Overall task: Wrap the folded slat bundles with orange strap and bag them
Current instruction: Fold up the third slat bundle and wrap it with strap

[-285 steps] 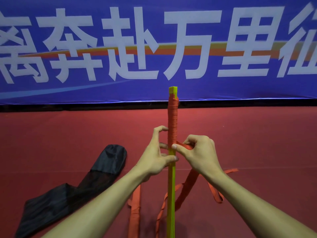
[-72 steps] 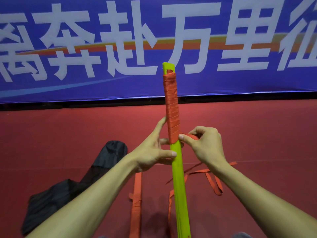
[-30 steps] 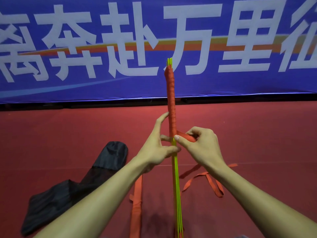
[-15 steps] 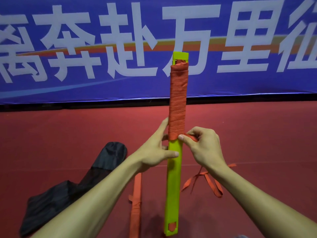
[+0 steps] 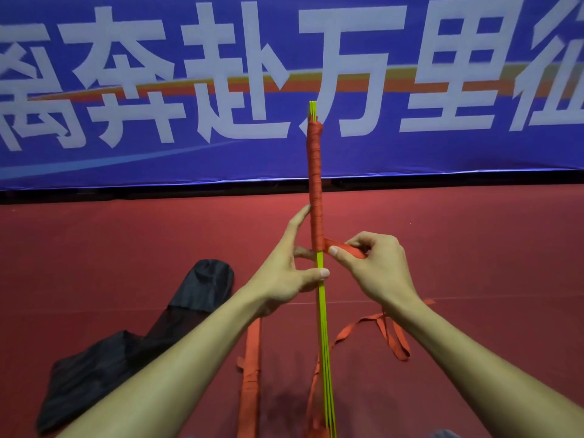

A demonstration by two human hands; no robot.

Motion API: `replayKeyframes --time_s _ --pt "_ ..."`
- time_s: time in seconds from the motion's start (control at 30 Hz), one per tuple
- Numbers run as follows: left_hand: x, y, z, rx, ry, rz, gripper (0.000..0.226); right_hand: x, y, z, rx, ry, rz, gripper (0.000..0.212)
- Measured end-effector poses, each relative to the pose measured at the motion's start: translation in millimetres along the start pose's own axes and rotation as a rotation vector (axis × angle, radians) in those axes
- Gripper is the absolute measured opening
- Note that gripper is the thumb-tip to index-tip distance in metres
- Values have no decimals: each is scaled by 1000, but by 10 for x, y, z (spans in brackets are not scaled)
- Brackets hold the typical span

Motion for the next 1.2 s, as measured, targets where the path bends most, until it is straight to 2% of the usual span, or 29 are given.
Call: replayKeyframes --time_s 0.23,0.3,0.43,0.57,0.7,0.87,1.07,1.2 --pt "-43 21 74 -268 142 -59 116 29 -106 -11 9 42 28 27" --pt "-68 -1 106 -246 149 -61 120 27 -114 13 2 49 38 24" --pt "-73 30 -3 -54 30 -56 83 27 -125 15 -12 41 58 20" --pt "-25 -89 -98 116 -148 92 96 -2 -32 27 -18 26 40 17" --pt "54 -101 -184 159 -296 105 100 -8 39 41 -14 18 30 21" --pt "32 -80 -124 93 -172 80 106 -36 208 105 13 58 -65 33" --pt "-5 -62 -34 -11 1 44 105 18 -31 -27 -22 -8 27 27" --pt "-7 -6 3 -125 103 -14 113 34 -94 -41 -40 28 46 28"
Point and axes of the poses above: each hand's wrist, its own x-axis away from the middle knuckle, its own z-axis out of the back of the hand, y = z × x, the point moved 10 cm from there along -x, towards the middle knuckle, and after that the axes turned 10 degrees about x, right-handed, at the moved point
